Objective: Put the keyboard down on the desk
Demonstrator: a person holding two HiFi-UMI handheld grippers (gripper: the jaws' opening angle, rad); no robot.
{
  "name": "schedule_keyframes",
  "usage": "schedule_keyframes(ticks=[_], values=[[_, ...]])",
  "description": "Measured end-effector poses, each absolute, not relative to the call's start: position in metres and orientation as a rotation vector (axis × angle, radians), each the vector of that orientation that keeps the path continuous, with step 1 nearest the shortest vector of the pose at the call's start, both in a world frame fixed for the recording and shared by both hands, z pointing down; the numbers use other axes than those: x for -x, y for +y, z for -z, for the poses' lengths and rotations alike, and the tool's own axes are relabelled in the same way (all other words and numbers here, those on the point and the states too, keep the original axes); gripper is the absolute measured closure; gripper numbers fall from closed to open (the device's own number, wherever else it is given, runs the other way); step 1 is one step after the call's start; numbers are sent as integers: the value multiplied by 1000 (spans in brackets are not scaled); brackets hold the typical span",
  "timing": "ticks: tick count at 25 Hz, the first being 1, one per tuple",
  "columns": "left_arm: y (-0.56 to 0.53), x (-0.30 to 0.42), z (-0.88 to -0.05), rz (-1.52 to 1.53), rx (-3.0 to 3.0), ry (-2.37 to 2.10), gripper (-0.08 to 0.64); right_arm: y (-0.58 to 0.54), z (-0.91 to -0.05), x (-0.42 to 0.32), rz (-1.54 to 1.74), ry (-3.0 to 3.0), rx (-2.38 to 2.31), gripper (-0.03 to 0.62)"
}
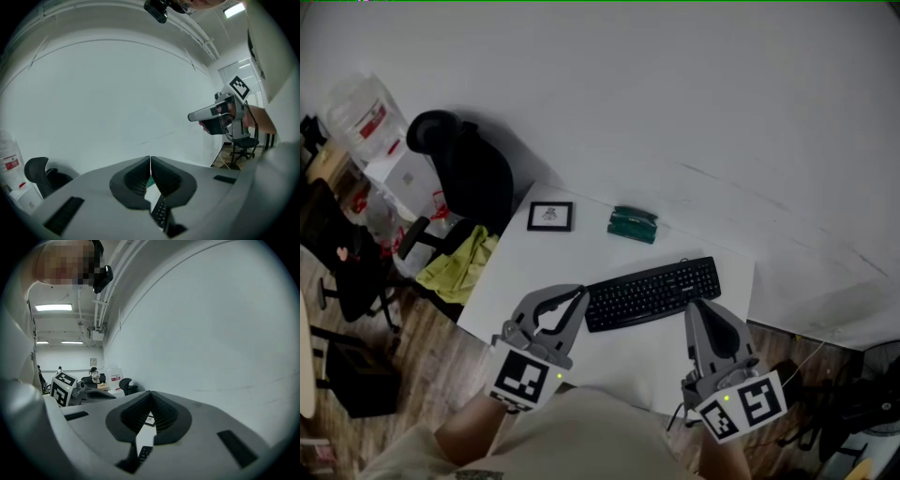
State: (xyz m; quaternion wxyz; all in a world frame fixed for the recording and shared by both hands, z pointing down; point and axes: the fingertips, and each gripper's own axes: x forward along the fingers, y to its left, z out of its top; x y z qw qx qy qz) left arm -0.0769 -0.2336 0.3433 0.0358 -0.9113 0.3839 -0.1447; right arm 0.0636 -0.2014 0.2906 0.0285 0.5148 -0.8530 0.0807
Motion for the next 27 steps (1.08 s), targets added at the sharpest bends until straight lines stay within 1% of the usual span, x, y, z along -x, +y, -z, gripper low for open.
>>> schedule_keyframes(ticks=[27], values=[[-241,76,-346,473,2802,1176,535,-206,-301,-68,-261,-2575,-1560,568]])
